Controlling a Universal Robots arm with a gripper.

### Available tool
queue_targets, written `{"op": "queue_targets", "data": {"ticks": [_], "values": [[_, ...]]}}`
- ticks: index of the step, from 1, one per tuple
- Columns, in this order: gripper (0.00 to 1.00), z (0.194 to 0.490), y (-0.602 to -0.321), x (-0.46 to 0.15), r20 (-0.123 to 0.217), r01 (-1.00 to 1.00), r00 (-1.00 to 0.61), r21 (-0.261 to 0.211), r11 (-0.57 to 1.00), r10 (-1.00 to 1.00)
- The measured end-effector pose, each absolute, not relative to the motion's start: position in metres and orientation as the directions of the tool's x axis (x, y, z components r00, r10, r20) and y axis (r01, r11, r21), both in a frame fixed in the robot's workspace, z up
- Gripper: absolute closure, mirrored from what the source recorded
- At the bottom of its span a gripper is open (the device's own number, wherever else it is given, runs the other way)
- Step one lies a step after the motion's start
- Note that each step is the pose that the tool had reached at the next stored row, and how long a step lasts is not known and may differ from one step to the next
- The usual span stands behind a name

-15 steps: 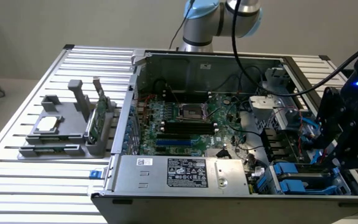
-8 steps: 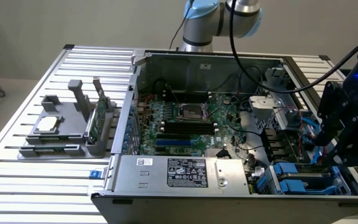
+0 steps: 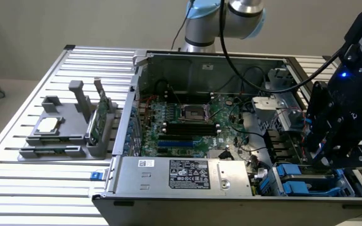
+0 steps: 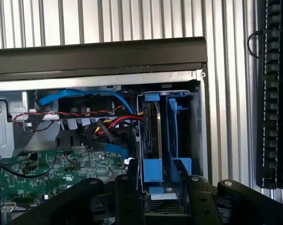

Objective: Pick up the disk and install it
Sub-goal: 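Insert the first disk wire, then insert the second disk wire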

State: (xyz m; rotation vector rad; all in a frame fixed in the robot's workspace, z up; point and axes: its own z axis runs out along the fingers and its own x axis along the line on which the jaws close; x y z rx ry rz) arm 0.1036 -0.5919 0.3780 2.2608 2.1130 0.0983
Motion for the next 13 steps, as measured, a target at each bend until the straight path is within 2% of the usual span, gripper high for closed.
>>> {"op": "queue_targets", "data": {"ticks": [13], "values": [[0.58, 0.378, -0.5919, 0.1014, 0.015, 0.995, 0.067, 0.077, -0.068, 0.998]]}}
